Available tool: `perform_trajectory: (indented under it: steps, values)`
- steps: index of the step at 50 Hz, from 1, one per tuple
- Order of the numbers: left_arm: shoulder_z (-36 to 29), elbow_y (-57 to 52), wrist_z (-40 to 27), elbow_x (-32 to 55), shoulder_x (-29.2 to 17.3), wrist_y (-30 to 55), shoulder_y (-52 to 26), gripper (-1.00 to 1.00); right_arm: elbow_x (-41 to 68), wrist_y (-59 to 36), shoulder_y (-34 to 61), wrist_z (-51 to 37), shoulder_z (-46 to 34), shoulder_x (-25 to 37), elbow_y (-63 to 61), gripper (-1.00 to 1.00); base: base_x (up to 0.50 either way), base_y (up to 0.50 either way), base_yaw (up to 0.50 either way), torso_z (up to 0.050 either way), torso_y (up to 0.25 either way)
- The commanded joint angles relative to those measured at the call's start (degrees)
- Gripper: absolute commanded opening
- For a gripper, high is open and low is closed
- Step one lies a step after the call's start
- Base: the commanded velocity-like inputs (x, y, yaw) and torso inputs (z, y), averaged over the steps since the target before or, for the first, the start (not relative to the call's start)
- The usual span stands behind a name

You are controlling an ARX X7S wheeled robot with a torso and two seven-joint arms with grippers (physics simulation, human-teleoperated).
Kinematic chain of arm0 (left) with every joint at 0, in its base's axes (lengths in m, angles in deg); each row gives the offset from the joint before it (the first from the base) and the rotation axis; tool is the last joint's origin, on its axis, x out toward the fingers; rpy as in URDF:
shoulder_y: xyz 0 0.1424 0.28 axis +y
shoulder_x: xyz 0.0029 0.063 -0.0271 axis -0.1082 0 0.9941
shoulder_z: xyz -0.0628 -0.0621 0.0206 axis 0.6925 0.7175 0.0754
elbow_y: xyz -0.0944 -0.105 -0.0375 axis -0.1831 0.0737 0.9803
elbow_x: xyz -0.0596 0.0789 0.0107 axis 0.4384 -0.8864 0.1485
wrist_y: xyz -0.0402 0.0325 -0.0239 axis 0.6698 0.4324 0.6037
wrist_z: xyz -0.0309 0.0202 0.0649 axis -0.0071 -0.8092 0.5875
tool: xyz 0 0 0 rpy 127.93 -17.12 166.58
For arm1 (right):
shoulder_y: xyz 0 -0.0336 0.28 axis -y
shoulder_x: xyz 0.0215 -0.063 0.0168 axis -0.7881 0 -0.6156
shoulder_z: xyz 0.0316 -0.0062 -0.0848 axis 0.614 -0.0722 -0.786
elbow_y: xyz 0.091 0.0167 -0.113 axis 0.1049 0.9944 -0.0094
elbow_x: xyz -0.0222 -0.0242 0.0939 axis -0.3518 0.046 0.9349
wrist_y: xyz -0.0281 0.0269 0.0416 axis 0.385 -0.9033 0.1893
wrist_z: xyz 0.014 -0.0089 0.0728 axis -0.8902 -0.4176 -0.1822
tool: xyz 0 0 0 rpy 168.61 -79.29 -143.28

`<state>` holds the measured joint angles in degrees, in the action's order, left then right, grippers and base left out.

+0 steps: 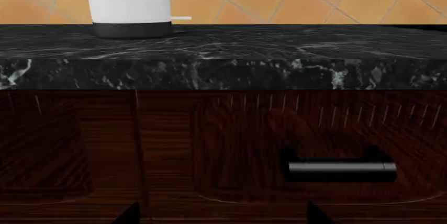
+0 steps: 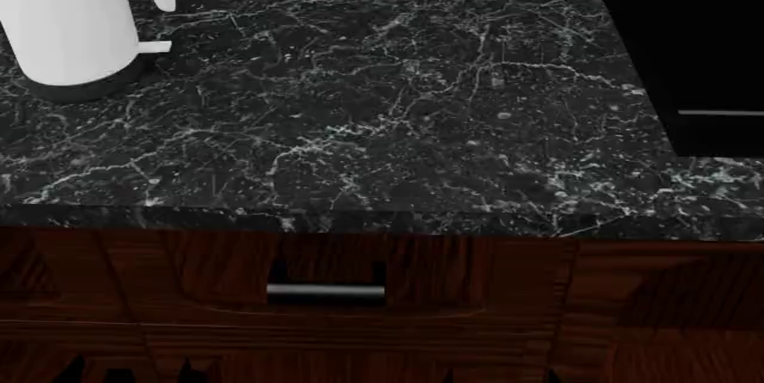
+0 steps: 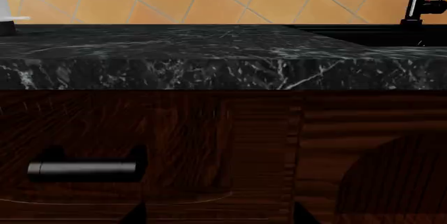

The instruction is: Close the lid of the electric kettle.

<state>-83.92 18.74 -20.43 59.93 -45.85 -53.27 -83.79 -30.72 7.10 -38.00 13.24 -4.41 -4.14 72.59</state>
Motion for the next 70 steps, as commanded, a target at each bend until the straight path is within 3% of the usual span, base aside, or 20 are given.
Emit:
perform_trajectory:
  steps: [1,19,20,21,32,70]
  values:
    - [-0.7,0.2,-0.7,0.7,-0.7,-0.2,-0.1,1.00,2.7,0.2,0.2,-3.2,-3.3,2.7,0.3,1.00,0.00,0.00,0.00,0.000,0.000]
    - [-3.8,0.0,-5.4,2.6,-3.4,1.2,-0.2,1.00,5.8,-3.0,0.6,-4.0,-4.7,4.5,-2.5,1.00,0.00,0.00,0.00,0.000,0.000]
    - [-3.1,-1.3,-5.5,1.0,-3.4,1.5,0.6,1.00,4.4,-3.8,1.2,-1.8,-3.5,3.1,-2.6,1.00,0.00,0.00,0.00,0.000,0.000]
    - [-0.5,-0.1,-2.3,-0.8,-0.5,1.0,-0.1,1.00,1.8,-3.0,0.5,0.4,-0.4,0.7,-2.2,1.00,0.00,0.00,0.00,0.000,0.000]
    - [-3.1,-1.5,-4.7,1.0,-2.6,2.4,0.3,1.00,2.7,-2.8,0.2,-2.1,-3.0,2.9,-2.8,1.00,0.00,0.00,0.00,0.000,0.000]
    - [-6.4,-3.0,-8.4,3.2,-5.9,3.7,0.7,1.00,7.4,-4.7,0.0,-5.2,-4.9,5.8,-4.7,1.00,0.00,0.47,0.00,0.000,0.000]
